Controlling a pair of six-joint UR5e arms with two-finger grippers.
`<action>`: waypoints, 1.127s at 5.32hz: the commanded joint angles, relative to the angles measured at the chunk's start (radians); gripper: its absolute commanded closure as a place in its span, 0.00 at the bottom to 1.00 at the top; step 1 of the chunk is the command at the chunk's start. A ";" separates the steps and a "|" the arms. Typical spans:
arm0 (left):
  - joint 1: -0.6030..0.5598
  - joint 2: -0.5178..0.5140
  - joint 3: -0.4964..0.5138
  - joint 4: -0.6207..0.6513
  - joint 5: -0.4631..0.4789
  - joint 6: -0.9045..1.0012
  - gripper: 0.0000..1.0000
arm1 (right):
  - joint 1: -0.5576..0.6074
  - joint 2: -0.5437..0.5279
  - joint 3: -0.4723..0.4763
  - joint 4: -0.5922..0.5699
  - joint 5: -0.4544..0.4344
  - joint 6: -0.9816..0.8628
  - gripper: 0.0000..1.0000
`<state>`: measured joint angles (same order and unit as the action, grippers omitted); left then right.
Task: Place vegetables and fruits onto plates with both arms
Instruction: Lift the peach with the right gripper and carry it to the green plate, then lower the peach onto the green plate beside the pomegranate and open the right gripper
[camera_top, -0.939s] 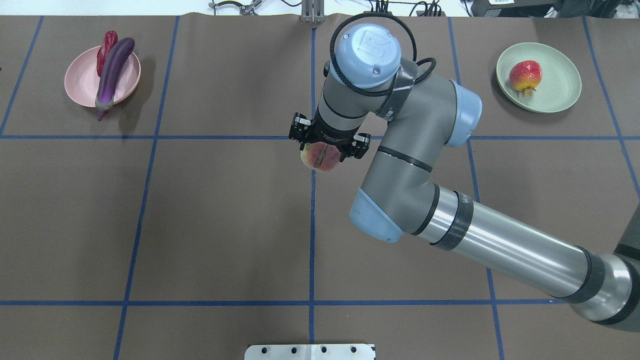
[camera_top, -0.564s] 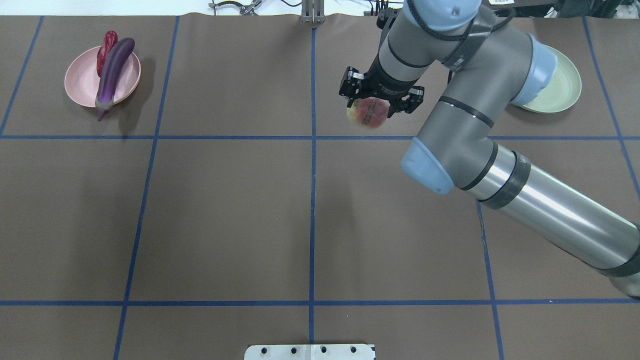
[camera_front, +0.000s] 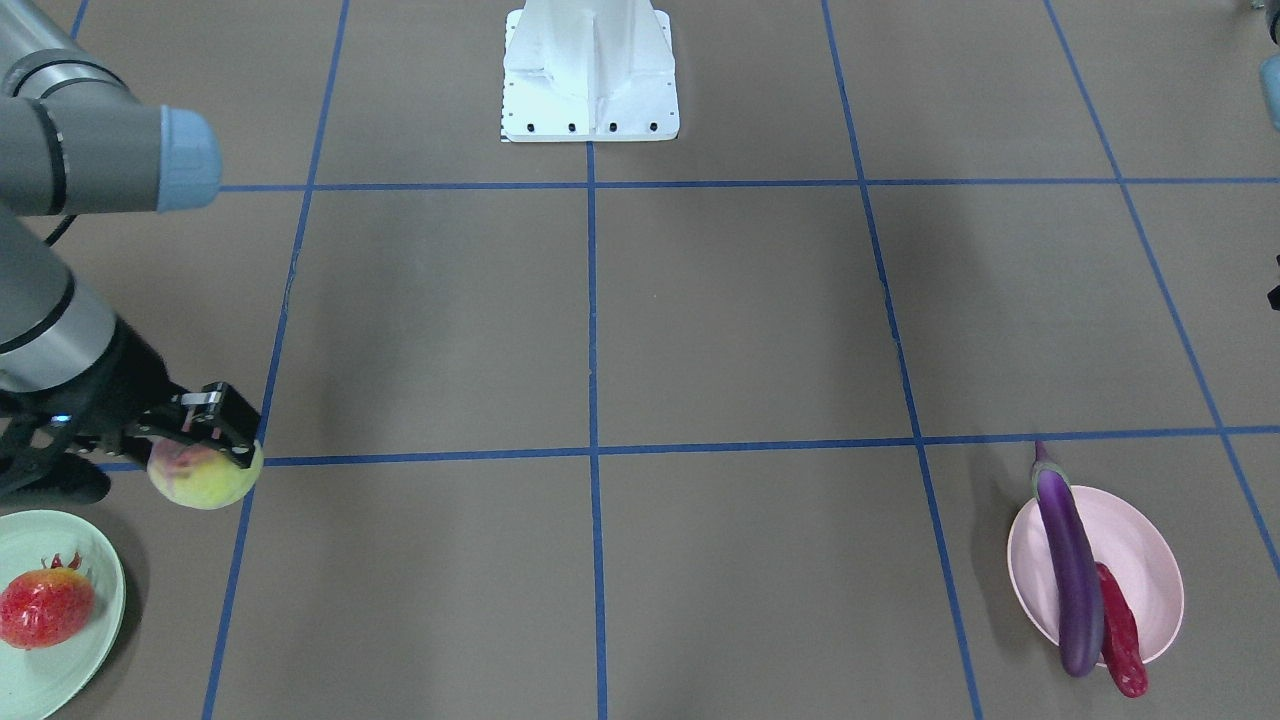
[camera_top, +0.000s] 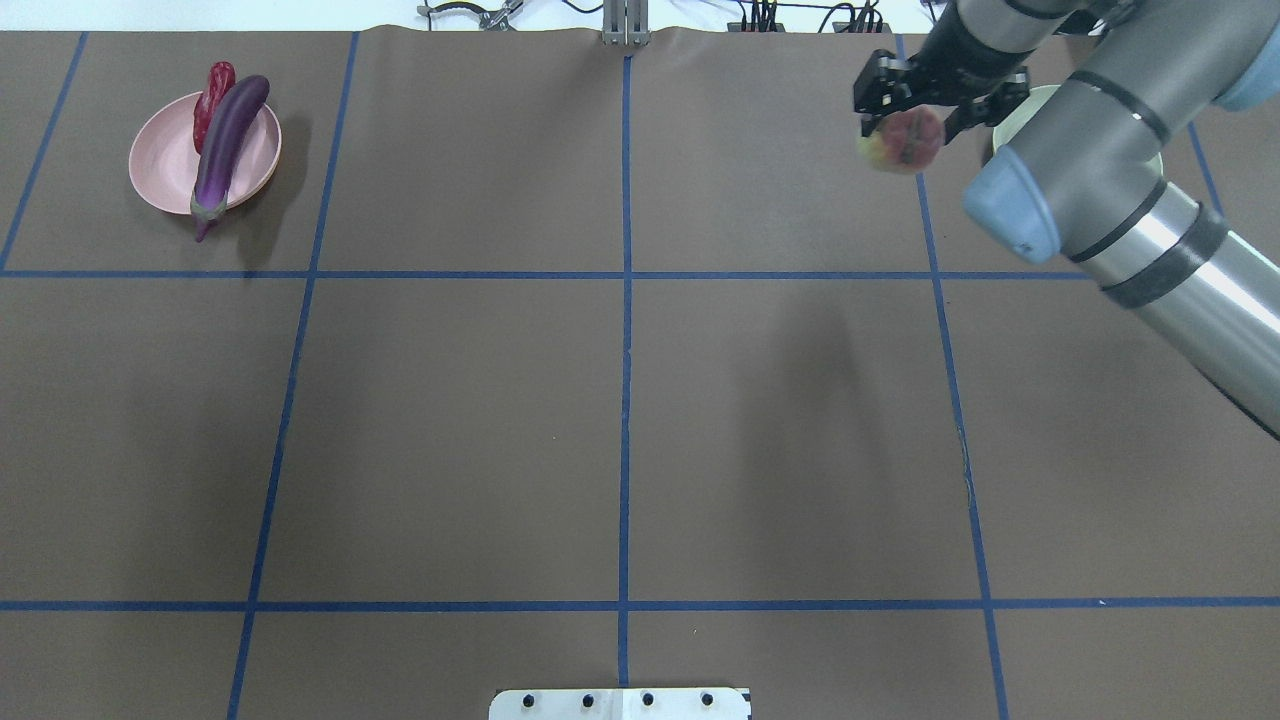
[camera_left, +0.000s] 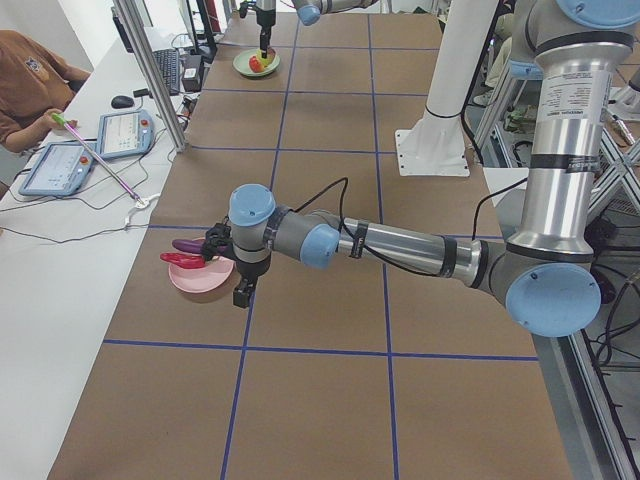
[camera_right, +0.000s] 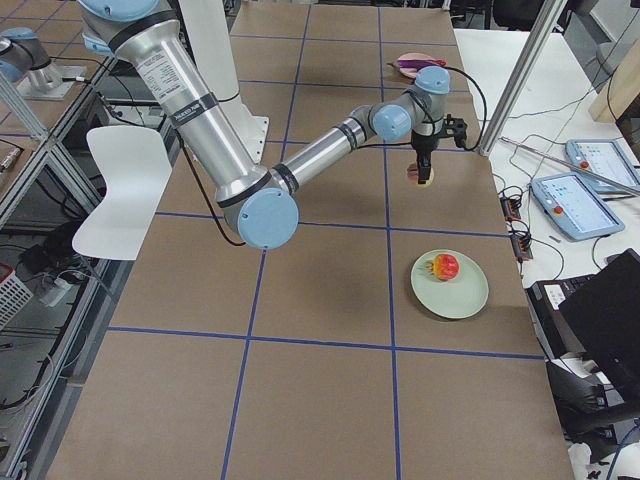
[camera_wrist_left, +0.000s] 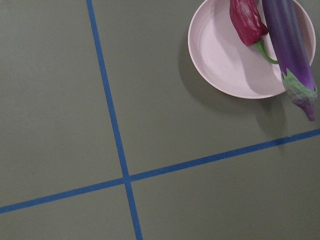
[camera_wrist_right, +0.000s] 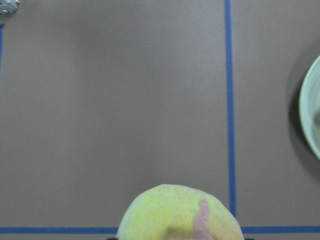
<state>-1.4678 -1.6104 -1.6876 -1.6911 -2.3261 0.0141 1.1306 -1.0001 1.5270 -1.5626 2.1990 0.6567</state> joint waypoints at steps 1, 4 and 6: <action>-0.049 0.033 -0.004 0.126 -0.013 0.192 0.00 | 0.159 -0.017 -0.170 0.013 0.094 -0.298 1.00; -0.052 0.057 -0.038 0.128 -0.009 0.191 0.00 | 0.202 0.052 -0.569 0.351 0.119 -0.347 1.00; -0.052 0.056 -0.047 0.128 -0.004 0.191 0.00 | 0.201 0.113 -0.666 0.366 -0.040 -0.347 1.00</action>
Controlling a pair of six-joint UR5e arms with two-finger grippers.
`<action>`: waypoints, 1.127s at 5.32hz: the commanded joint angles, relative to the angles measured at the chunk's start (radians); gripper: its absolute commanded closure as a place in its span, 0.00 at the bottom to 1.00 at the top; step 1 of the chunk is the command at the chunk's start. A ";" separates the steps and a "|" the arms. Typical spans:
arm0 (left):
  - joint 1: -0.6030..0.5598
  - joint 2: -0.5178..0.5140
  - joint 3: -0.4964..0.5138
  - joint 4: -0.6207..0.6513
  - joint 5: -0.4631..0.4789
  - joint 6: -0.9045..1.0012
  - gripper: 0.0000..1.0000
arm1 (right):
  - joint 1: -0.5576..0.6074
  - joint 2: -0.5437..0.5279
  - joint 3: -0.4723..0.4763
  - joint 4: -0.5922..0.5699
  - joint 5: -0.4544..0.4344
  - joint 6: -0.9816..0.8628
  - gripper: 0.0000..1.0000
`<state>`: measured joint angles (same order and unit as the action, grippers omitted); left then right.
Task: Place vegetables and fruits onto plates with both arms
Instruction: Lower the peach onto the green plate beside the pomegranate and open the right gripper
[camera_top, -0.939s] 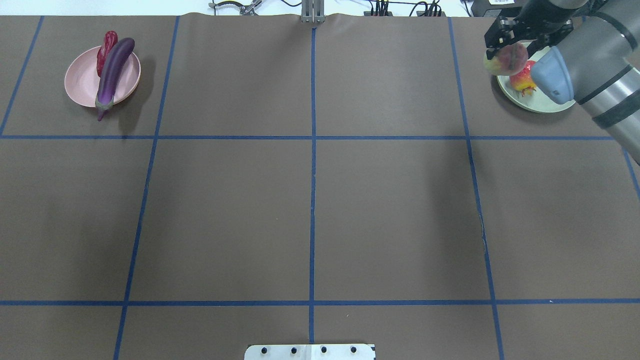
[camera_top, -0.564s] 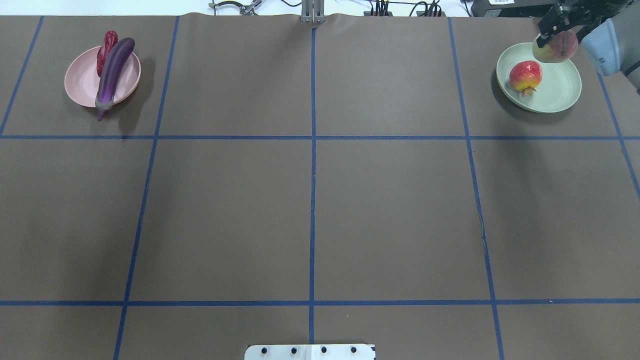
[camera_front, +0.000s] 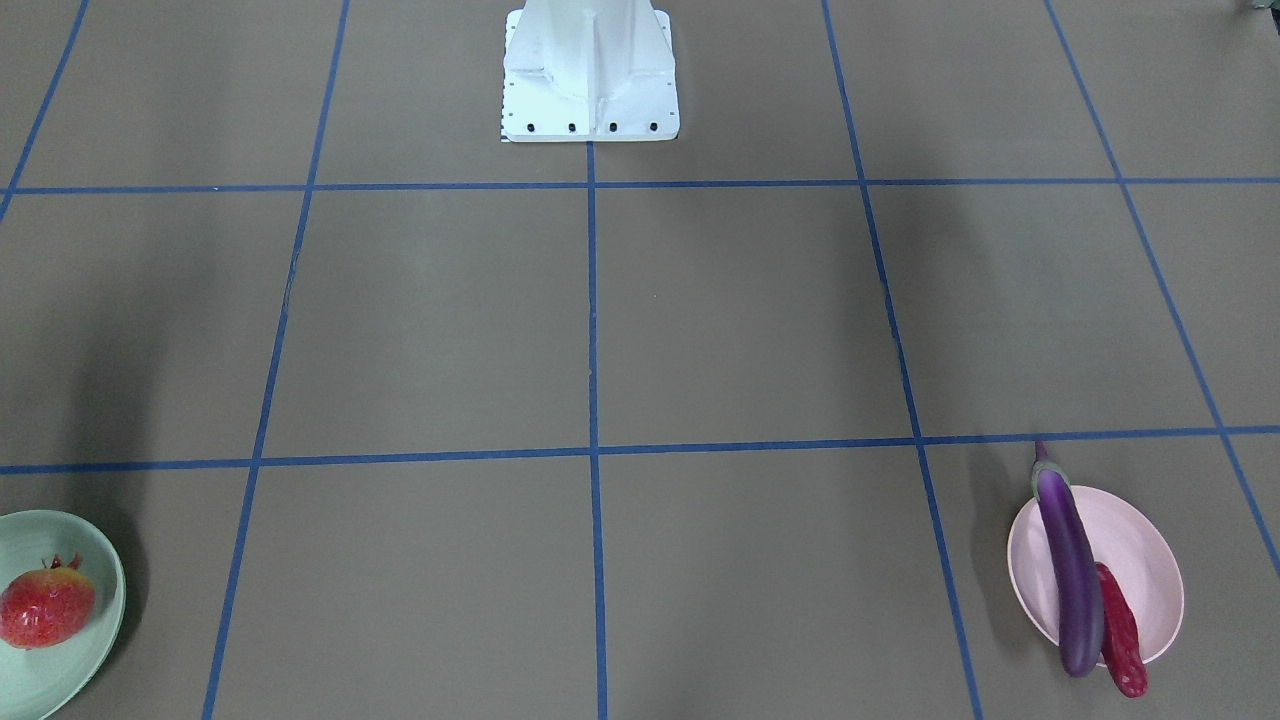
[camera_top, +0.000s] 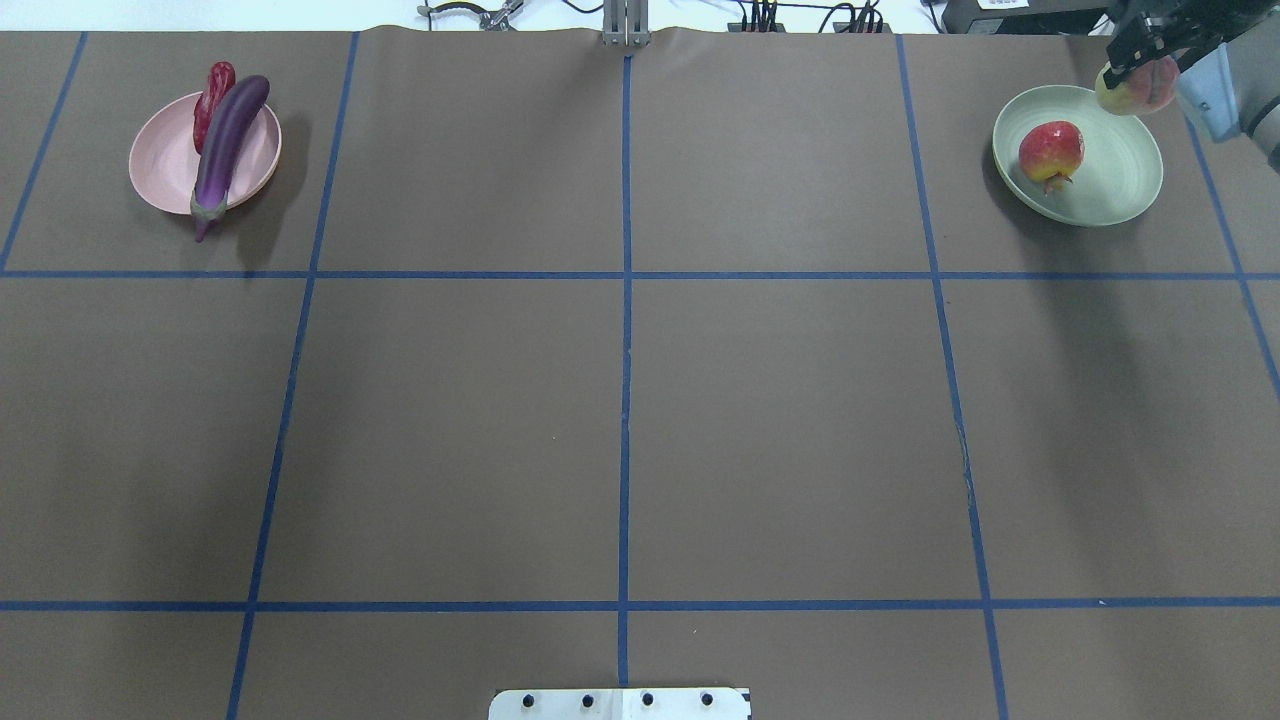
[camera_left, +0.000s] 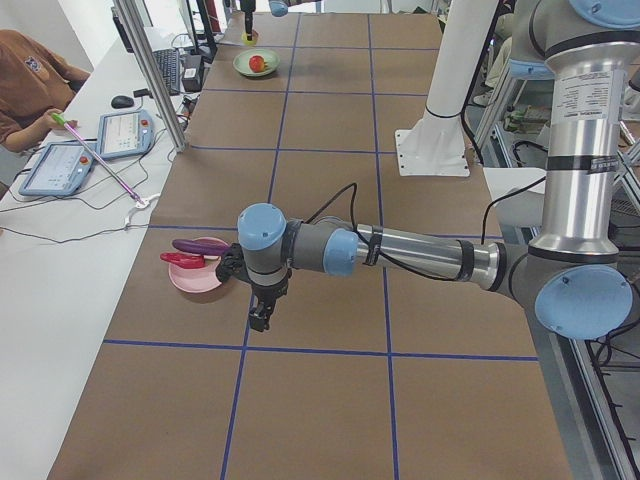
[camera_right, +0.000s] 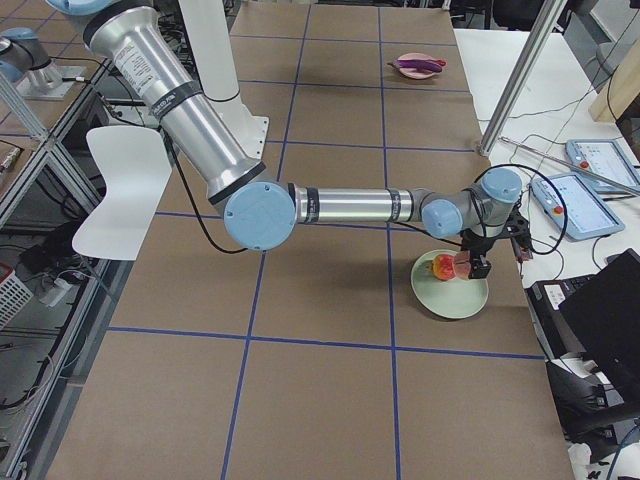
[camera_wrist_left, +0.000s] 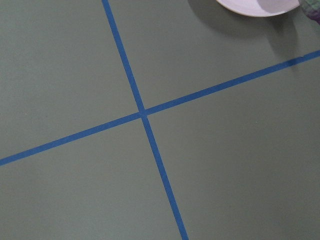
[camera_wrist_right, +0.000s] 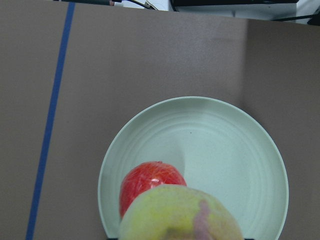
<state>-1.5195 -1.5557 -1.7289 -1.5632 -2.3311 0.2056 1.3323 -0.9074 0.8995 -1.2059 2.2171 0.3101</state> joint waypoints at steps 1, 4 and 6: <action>-0.001 0.005 -0.012 0.000 0.001 0.000 0.00 | -0.010 0.022 -0.047 0.009 -0.094 0.001 1.00; 0.002 0.009 -0.011 -0.001 0.006 0.000 0.00 | -0.105 0.002 -0.082 0.095 -0.184 0.009 1.00; 0.002 0.009 -0.009 -0.001 0.006 0.000 0.00 | -0.124 -0.030 -0.080 0.149 -0.205 0.009 0.41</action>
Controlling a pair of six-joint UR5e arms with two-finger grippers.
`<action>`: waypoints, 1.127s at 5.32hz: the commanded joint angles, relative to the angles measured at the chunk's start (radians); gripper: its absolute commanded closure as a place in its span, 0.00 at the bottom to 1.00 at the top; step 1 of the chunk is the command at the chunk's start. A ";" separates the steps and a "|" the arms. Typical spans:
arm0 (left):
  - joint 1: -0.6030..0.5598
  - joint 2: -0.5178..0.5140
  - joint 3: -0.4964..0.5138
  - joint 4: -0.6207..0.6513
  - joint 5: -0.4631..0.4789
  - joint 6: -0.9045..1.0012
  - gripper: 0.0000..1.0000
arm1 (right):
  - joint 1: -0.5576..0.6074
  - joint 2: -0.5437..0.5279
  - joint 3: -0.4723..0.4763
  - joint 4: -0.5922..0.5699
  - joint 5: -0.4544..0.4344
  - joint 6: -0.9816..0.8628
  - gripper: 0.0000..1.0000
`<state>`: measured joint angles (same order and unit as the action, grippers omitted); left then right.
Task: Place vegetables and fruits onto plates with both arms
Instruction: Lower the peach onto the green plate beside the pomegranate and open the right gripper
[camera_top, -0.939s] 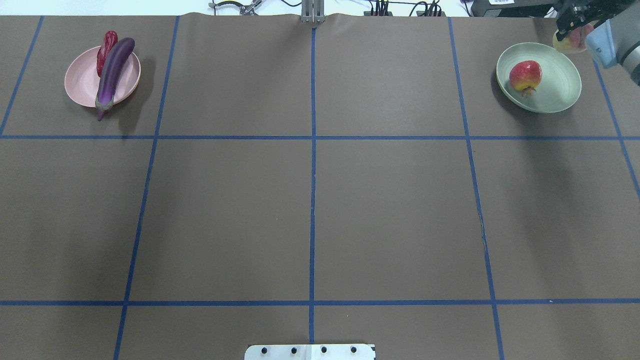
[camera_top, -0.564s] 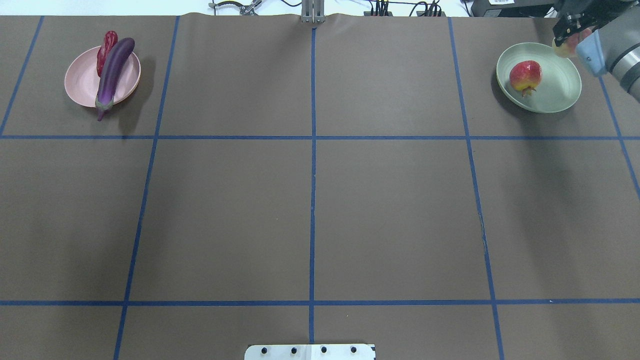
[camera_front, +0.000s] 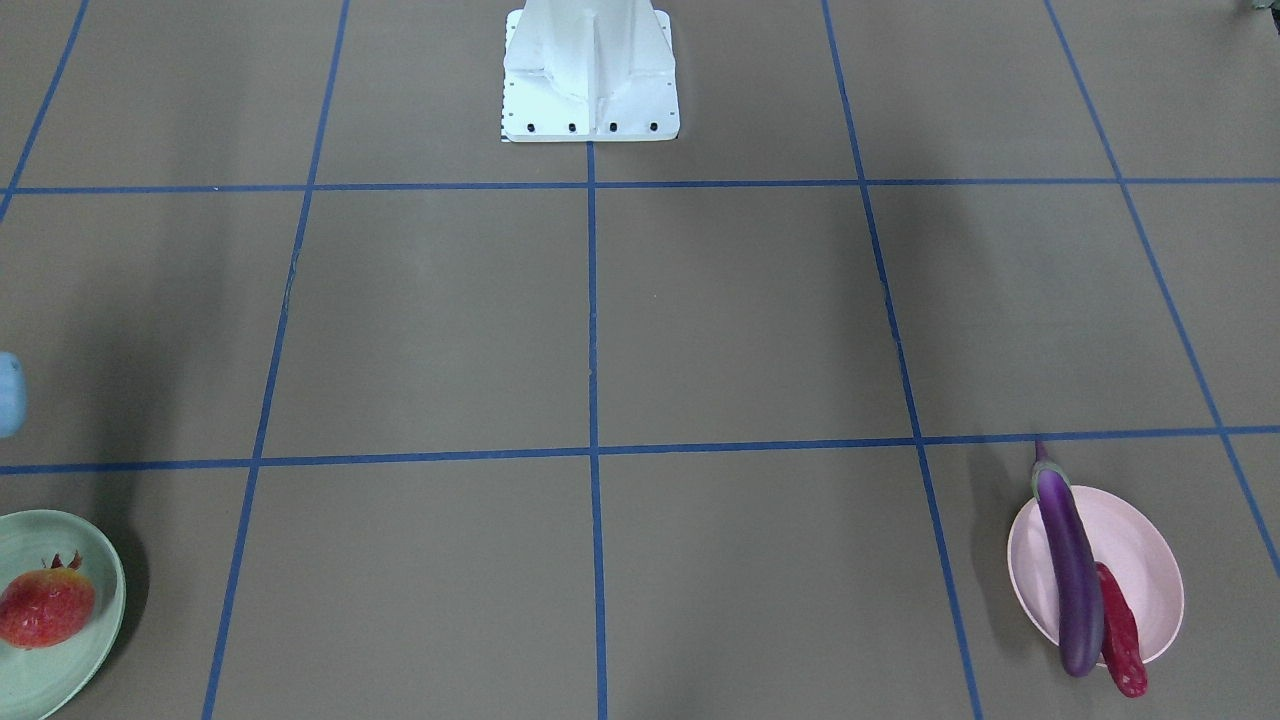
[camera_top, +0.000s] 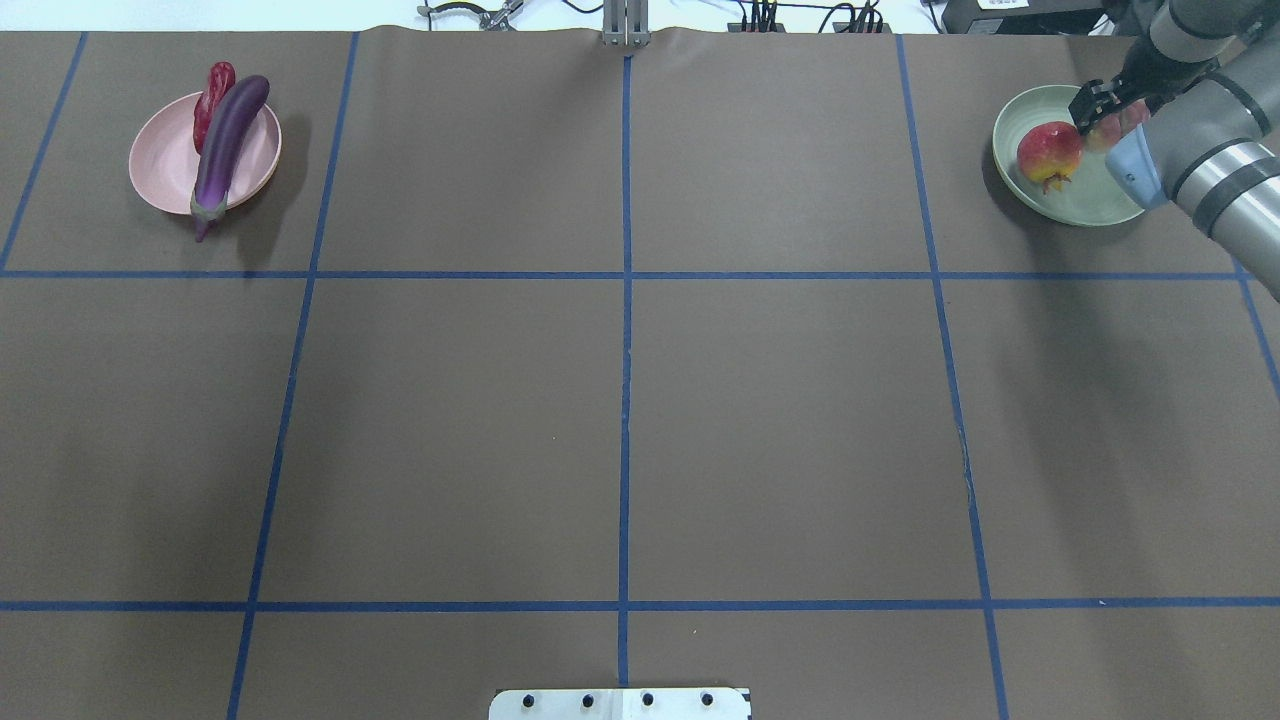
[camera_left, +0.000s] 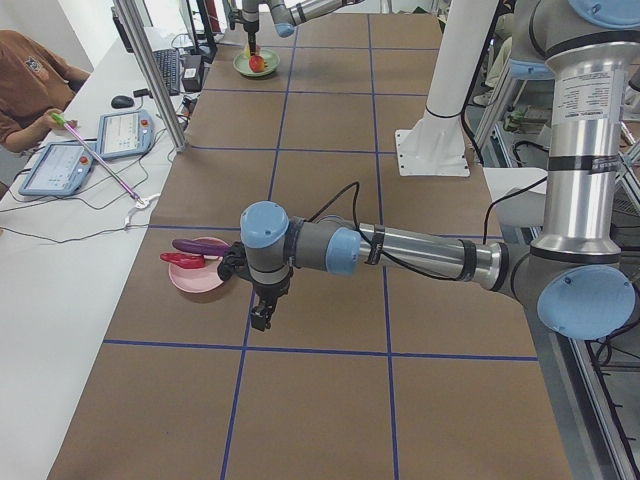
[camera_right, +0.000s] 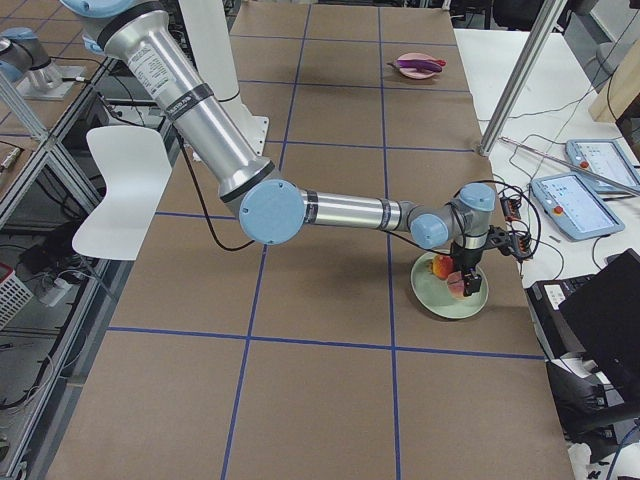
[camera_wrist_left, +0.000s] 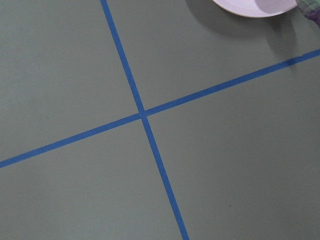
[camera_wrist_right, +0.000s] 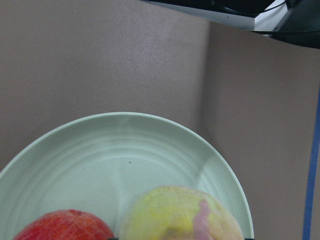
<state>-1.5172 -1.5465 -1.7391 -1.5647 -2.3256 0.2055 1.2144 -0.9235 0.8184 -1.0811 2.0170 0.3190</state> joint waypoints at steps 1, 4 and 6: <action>0.002 0.000 0.003 0.000 0.000 0.000 0.00 | -0.004 -0.020 0.022 0.024 -0.007 -0.003 0.00; 0.002 -0.006 0.006 0.003 0.000 0.002 0.00 | 0.109 -0.122 0.384 -0.250 0.147 -0.040 0.00; -0.001 0.000 -0.002 0.003 -0.001 0.003 0.00 | 0.238 -0.306 0.589 -0.393 0.376 -0.106 0.00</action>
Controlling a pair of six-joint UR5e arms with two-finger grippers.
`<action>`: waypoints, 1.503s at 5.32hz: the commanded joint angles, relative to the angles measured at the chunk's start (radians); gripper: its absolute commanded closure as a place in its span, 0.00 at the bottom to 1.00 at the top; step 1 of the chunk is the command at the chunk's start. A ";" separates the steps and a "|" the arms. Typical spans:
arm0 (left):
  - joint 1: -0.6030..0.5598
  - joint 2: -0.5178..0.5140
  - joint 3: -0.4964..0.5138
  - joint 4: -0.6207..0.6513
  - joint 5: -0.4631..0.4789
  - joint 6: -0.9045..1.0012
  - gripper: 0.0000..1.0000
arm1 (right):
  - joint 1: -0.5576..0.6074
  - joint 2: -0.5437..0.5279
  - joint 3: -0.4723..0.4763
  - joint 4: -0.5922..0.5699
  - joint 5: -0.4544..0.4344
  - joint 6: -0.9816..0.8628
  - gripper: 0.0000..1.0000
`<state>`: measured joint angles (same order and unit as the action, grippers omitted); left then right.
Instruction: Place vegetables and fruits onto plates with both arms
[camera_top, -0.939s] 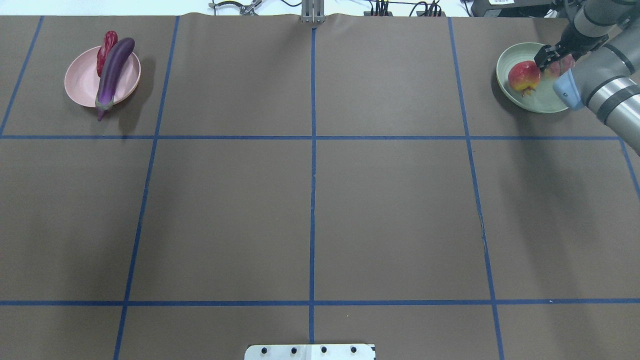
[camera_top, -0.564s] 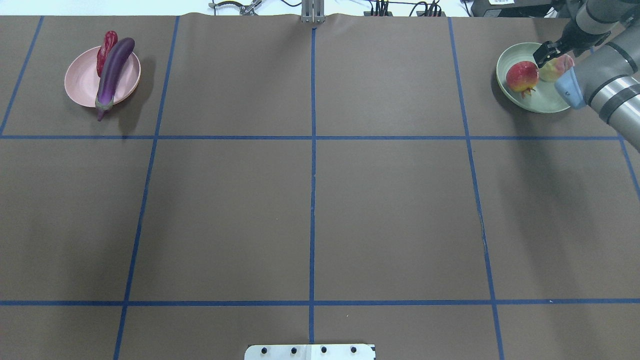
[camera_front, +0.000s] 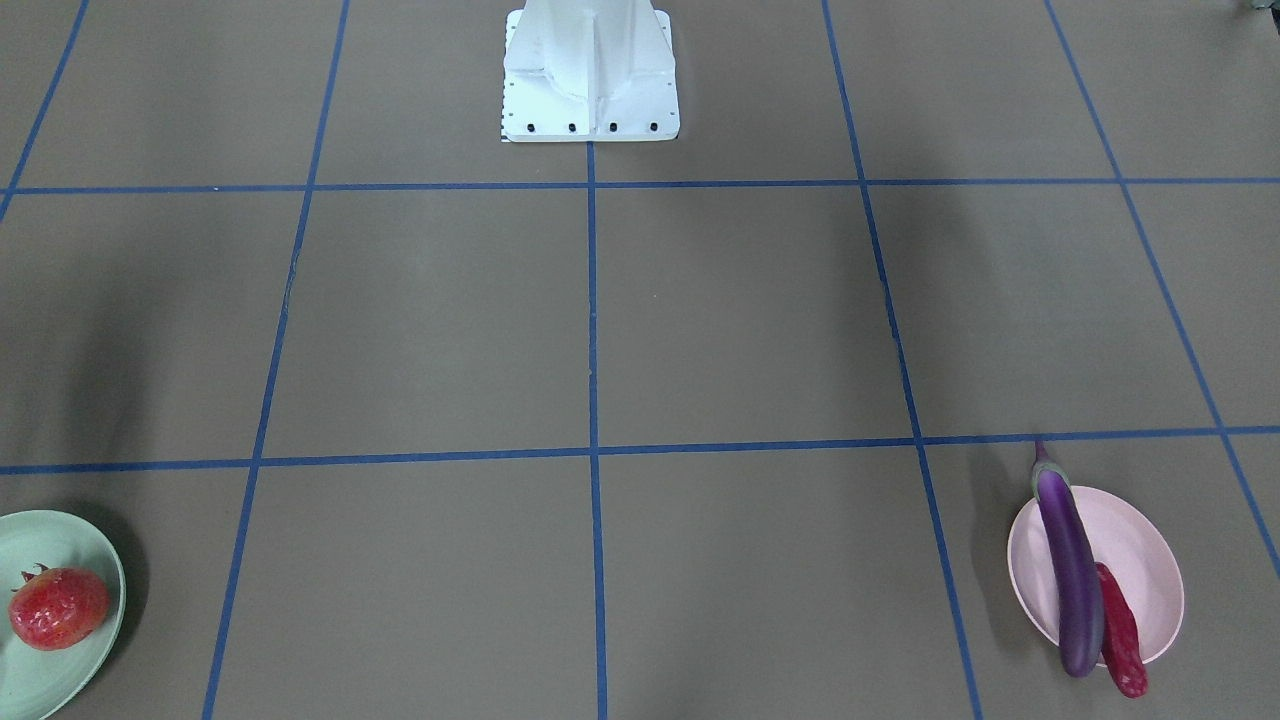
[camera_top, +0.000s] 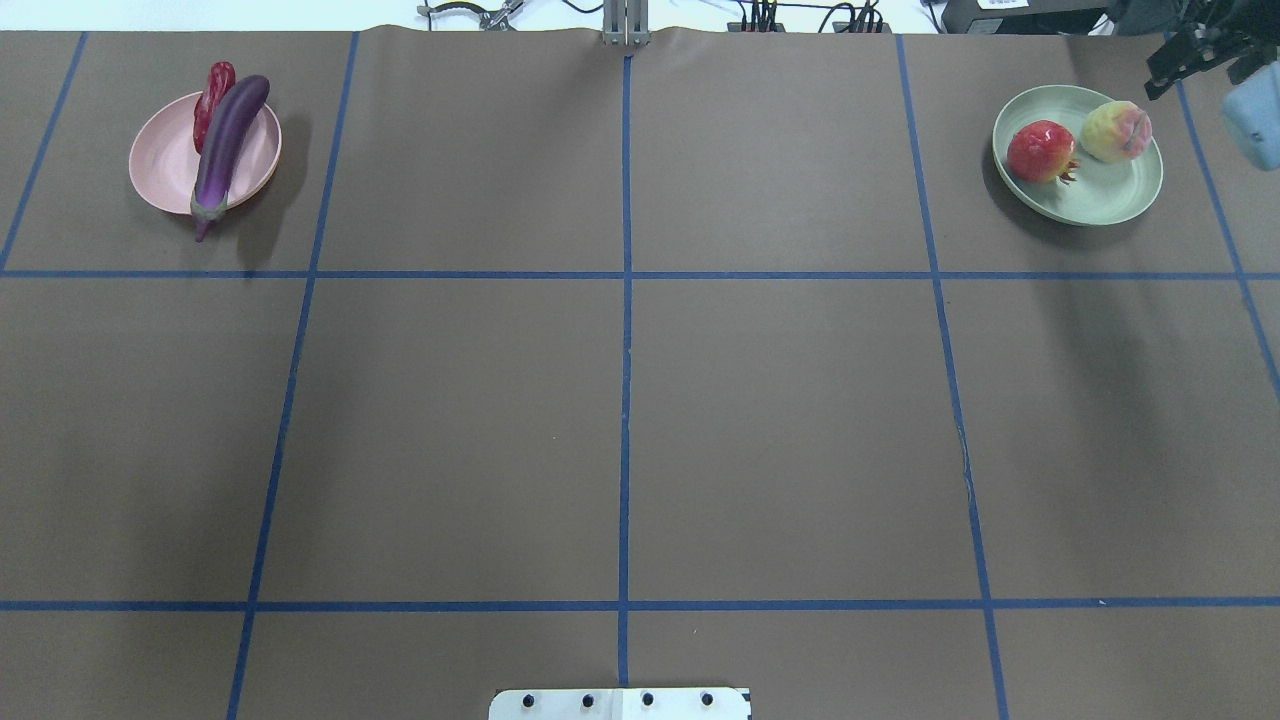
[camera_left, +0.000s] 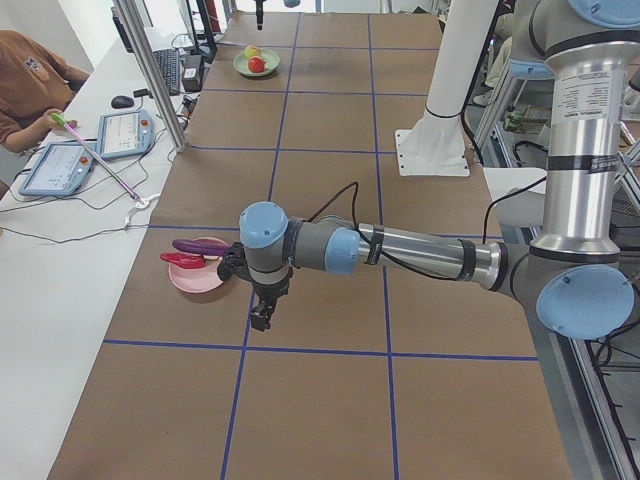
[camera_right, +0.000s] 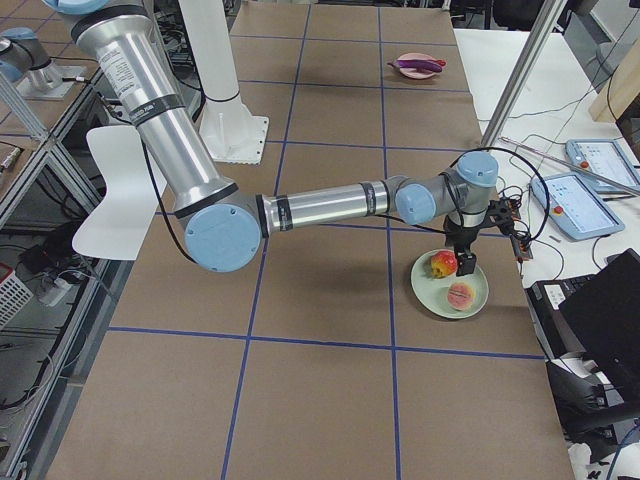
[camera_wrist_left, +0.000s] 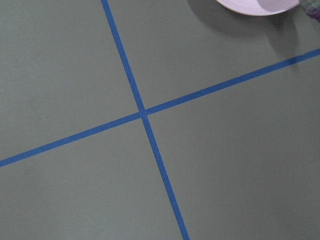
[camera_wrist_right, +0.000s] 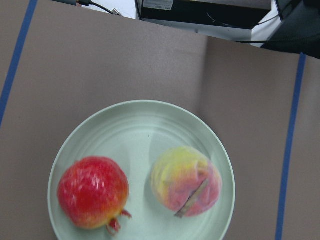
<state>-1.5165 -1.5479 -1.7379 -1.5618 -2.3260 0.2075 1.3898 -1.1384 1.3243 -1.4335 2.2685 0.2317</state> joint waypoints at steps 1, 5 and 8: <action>-0.002 0.000 0.001 0.005 -0.006 0.016 0.00 | 0.081 -0.232 0.198 -0.036 0.155 -0.012 0.00; -0.007 0.003 0.037 0.026 -0.003 0.067 0.00 | 0.197 -0.418 0.254 0.042 0.207 -0.015 0.00; -0.011 0.002 0.038 0.029 0.000 0.067 0.00 | 0.175 -0.452 0.459 -0.190 0.159 -0.020 0.00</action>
<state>-1.5264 -1.5458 -1.7009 -1.5336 -2.3261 0.2740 1.5729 -1.5876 1.6970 -1.5157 2.4610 0.2138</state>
